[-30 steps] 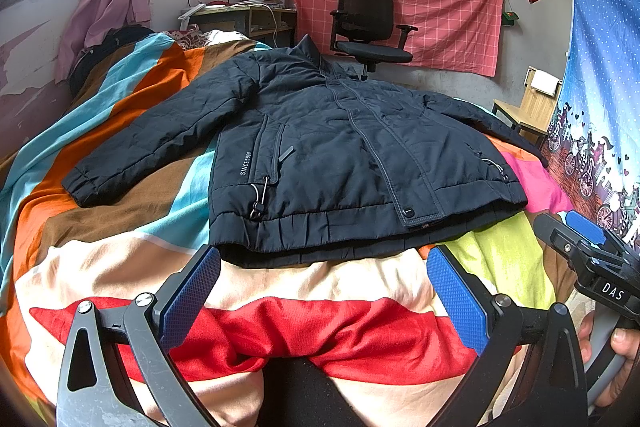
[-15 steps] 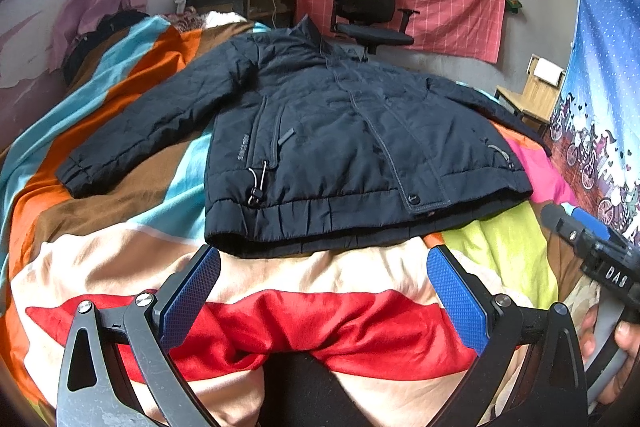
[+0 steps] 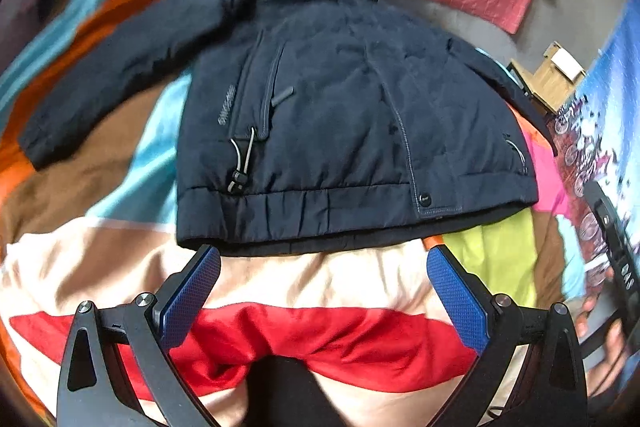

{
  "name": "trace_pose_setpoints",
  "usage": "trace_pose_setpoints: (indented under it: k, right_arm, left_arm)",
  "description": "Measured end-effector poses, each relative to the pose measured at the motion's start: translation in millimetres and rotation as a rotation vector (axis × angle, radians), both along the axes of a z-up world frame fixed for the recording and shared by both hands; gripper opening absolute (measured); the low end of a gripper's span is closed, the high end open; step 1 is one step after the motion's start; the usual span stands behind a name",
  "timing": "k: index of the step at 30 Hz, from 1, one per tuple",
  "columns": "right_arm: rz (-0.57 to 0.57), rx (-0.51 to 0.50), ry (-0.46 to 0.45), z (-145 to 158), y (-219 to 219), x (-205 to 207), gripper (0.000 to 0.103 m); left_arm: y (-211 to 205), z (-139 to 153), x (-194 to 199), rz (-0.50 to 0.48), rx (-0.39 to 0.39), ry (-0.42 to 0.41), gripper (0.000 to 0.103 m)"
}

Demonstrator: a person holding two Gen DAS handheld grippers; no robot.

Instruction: Fold large clothes

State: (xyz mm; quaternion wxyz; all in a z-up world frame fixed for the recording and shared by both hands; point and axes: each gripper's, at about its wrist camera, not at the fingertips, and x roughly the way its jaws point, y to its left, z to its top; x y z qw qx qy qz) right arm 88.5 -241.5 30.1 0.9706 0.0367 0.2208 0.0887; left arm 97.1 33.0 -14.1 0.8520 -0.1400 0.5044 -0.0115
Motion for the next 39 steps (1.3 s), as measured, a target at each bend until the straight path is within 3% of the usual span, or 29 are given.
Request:
trace_pose_setpoints:
  k: [4,7,10,14,17,19,20,25,28,32,37,39]
  right_arm:
    - [-0.034,0.001,-0.034,10.7,-12.0,25.7,0.103]
    - [-0.083,0.024,-0.044,14.4,-25.5,50.5,0.103]
    - [-0.137,0.077,-0.038,16.1,-44.0,83.1,0.103]
    - [-0.245,0.086,-0.021,13.7,-62.5,135.7,0.103]
    - [-0.313,0.1,-0.009,8.0,-78.2,174.1,0.103]
    - [-0.349,0.12,0.009,2.7,-93.3,198.4,0.103]
    - [-0.367,0.131,0.02,-1.4,-102.0,209.7,0.103]
    - [-0.419,0.224,0.093,-32.3,-149.1,250.1,0.103]
    - [-0.423,0.313,0.115,-50.2,-175.6,259.3,0.103]
    - [-0.443,0.434,0.175,-73.6,-204.5,273.5,0.103]
    - [-0.386,0.613,0.203,-99.6,-222.3,287.3,0.102]
    - [-0.41,0.649,0.161,-108.1,-228.7,285.7,0.094]
  left_arm:
    - [14.6,9.0,32.3,0.091,-0.066,0.099,0.101]
    - [18.0,28.7,58.2,0.123,-0.04,0.108,0.101]
    - [9.8,52.2,82.7,0.093,0.058,0.084,0.101]
    - [-20.3,85.1,115.8,-0.039,0.271,0.122,0.101]
    - [-50.4,92.2,140.1,-0.15,0.437,0.164,0.101]
    - [-71.7,94.1,158.2,-0.204,0.531,0.139,0.101]
    - [-80.2,93.2,165.9,-0.218,0.542,0.113,0.101]
    - [-104.8,67.7,215.2,-0.268,0.475,0.029,0.101]
    - [-119.0,54.1,253.3,-0.328,0.478,0.028,0.101]
    - [-126.6,37.7,299.8,-0.384,0.47,-0.059,0.101]
    - [-126.3,15.8,360.9,-0.326,0.337,-0.07,0.101]
    - [-127.5,7.4,390.2,-0.279,0.283,-0.089,0.101]
